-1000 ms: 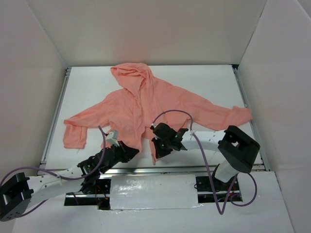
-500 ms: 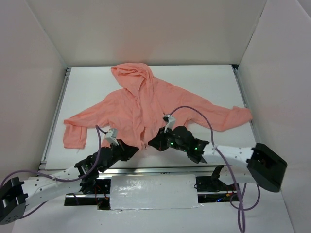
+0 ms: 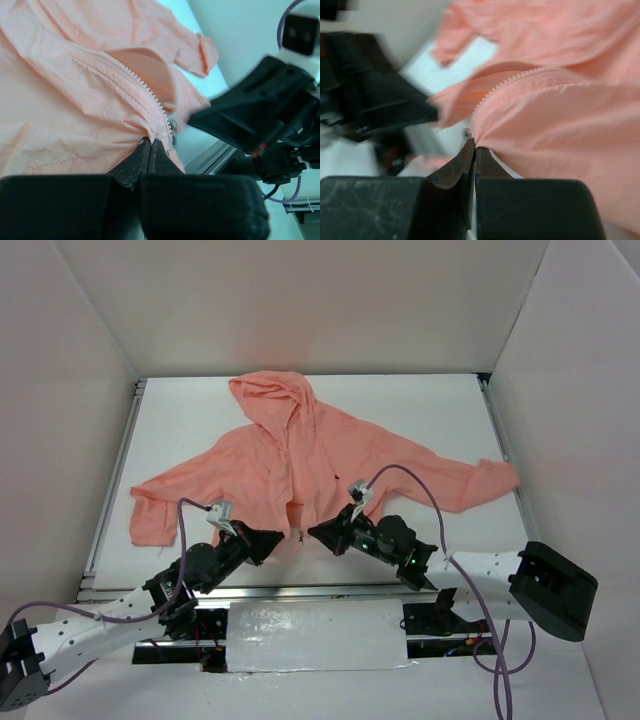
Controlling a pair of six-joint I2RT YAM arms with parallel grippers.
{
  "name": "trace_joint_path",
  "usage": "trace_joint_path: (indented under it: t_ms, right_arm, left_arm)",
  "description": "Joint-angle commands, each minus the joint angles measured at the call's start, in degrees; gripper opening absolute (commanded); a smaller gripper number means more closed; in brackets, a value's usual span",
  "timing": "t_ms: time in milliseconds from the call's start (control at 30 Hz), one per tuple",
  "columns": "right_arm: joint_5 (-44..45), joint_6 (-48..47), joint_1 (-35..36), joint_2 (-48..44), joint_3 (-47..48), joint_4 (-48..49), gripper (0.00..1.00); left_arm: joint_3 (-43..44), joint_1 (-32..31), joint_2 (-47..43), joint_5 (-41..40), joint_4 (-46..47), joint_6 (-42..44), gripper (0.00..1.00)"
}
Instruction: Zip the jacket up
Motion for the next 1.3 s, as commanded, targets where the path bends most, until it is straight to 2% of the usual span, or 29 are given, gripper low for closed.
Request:
trace_joint_path:
  t_ms: [0, 33, 67, 100, 133, 167, 200, 533, 700, 800, 1100, 1267]
  right_arm:
    - [15.8, -9.7, 1.7, 4.3, 19.5, -25.7, 0.0]
    - [24.5, -10.9, 3.0, 10.9, 29.2, -41.7, 0.0]
    - [33.9, -10.9, 5.5, 10.4, 29.1, -41.9, 0.0]
    - [38.6, -13.6, 8.9, 7.2, 25.7, -36.1, 0.0]
    - [32.3, -14.9, 8.8, 2.1, 21.6, -21.9, 0.0]
    - [26.1, -13.2, 7.4, -6.5, 13.7, -15.9, 0.0]
    - [17.5, -11.7, 4.5, -8.7, 11.5, -9.8, 0.0]
    - [4.9, -9.2, 4.2, -11.2, 4.8, -3.2, 0.0]
    - [4.7, -5.2, 4.0, -11.8, 4.3, -4.6, 0.0]
    - [6.6, 1.0, 3.9, -11.3, 5.2, -7.5, 0.0]
    - [6.9, 12.2, 4.0, -8.6, 4.4, -5.7, 0.0]
    - [8.2, 14.8, 4.1, -6.7, 4.3, -4.1, 0.0]
  left_arm:
    - [1.6, 0.2, -3.2, -2.6, 0.7, 3.6, 0.0]
    - [2.3, 0.2, -3.5, -6.8, -1.9, 2.4, 0.0]
    - [3.7, 0.2, -3.7, -8.0, -4.0, 2.3, 0.0]
    - [4.4, 0.2, -3.9, -8.7, -6.9, 2.8, 0.0]
    - [4.9, 0.2, -3.9, -8.9, -7.8, 3.9, 0.0]
    - [5.6, 0.2, -4.3, -9.7, -8.6, 4.3, 0.0]
    - [5.8, 0.2, -4.3, -10.1, -9.4, 4.5, 0.0]
    - [8.4, 0.3, -7.2, -5.9, -5.1, 11.9, 0.0]
    - [7.9, 0.3, -6.7, -2.8, 1.0, 14.0, 0.0]
    - [7.3, 0.3, -5.1, -1.5, 4.3, 14.4, 0.0]
    - [5.8, 0.3, 0.2, -0.6, 10.8, 13.3, 0.0]
    - [4.1, 0.3, 1.0, -0.5, 14.5, 12.6, 0.0]
